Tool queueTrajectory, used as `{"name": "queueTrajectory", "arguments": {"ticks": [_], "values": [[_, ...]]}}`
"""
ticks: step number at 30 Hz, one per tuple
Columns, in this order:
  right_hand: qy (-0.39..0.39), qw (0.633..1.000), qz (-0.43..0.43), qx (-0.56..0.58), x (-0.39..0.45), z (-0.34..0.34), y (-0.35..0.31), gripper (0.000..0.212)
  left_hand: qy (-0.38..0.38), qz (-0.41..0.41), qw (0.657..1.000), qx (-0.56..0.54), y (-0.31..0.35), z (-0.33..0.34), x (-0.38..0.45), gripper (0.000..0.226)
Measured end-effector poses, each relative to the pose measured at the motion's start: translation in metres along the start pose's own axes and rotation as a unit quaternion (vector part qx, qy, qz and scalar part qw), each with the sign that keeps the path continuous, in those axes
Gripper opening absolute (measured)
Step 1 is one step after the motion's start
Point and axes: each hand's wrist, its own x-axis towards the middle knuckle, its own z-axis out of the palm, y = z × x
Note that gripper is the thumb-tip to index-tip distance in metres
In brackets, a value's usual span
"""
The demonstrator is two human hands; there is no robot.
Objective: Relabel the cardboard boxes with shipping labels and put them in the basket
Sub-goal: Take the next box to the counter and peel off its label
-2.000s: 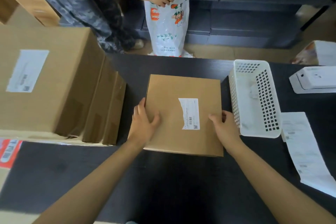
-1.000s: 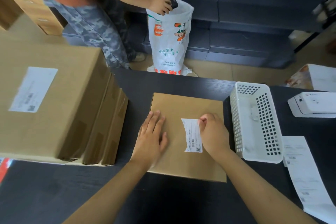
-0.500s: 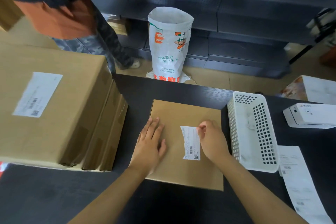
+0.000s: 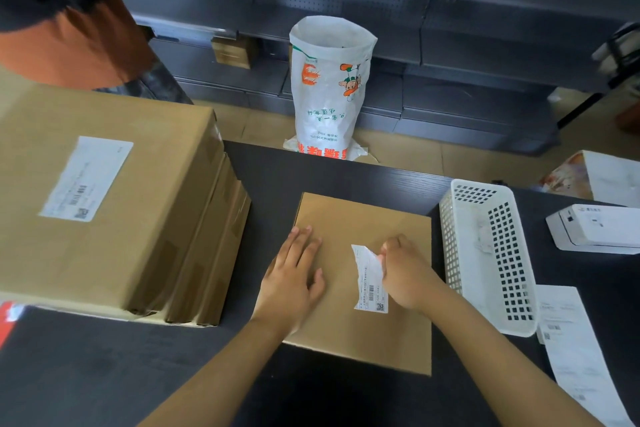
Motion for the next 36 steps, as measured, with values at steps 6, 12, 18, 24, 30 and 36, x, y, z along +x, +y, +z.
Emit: {"name": "queueTrajectory", "arguments": {"ticks": [6,12,18,24,30,36], "values": [[0.103,0.986,-0.017,0.126,-0.019,0.013,0.011,0.006,-0.012,0.016,1.0,0.013,0.002,0.001,0.0,0.054],[0.14,0.987,-0.029,0.069,-0.021,0.01,0.002,0.011,0.004,0.017,1.0,0.015,0.005,-0.001,0.0,0.054],[0.142,0.99,-0.011,0.012,-0.027,0.012,-0.007,0.014,0.001,-0.018,1.0,0.016,0.008,-0.001,-0.002,0.053],[0.148,0.988,-0.046,-0.01,-0.037,0.015,-0.008,0.007,0.027,-0.021,0.999,0.006,0.012,0.001,-0.004,0.052],[0.229,0.956,-0.182,-0.004,-0.062,0.022,-0.009,0.015,0.051,-0.045,0.997,0.024,0.012,0.007,-0.001,0.053],[0.285,0.927,-0.245,-0.004,-0.094,0.034,0.007,0.016,0.056,-0.039,0.996,0.049,0.009,0.012,0.001,0.052]]}}
